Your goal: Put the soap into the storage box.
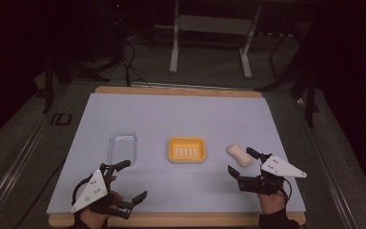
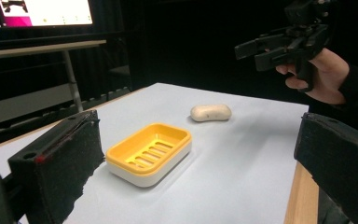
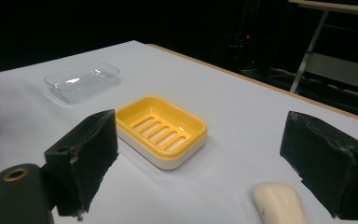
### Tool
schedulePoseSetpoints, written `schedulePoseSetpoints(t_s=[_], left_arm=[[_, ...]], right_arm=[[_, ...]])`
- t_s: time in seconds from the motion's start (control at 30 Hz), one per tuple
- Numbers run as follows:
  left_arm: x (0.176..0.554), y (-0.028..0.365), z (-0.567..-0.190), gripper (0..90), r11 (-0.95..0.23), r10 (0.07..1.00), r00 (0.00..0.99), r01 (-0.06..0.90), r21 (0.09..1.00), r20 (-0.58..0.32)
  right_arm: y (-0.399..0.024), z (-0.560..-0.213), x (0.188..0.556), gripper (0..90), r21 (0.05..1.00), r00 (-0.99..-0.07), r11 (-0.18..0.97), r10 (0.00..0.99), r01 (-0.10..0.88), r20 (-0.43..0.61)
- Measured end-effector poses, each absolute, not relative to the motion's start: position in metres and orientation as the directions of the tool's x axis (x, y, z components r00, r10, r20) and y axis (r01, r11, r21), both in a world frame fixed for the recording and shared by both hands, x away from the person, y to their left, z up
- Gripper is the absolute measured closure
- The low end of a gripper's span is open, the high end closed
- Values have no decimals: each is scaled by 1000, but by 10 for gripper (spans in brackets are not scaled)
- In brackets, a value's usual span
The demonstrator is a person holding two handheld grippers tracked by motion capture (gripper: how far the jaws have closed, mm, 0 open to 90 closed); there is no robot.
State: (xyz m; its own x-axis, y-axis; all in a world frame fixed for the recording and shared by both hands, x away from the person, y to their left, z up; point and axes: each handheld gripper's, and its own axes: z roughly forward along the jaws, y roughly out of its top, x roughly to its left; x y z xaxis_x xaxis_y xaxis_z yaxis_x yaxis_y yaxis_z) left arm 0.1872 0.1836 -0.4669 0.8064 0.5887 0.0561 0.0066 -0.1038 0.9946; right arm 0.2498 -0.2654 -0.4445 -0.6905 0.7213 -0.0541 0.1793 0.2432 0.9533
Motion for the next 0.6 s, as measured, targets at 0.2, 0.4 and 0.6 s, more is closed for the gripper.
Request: schedulePoseSetpoints(t_s=[0.2, 0.4, 0.6], left_arm=[[187, 183, -467, 12, -92, 578, 814, 4, 996, 50], [187, 183, -467, 12, -74, 580, 813, 3, 997, 41], [187, 181, -468, 11, -71, 577, 816, 0, 997, 41]], right_arm=[[-263, -445, 250, 110, 948, -712, 259, 700, 184, -53], [-261, -443, 250, 110, 944, -727, 280, 684, 176, -67], [-264, -443, 255, 109, 934, -750, 293, 660, 203, -44]])
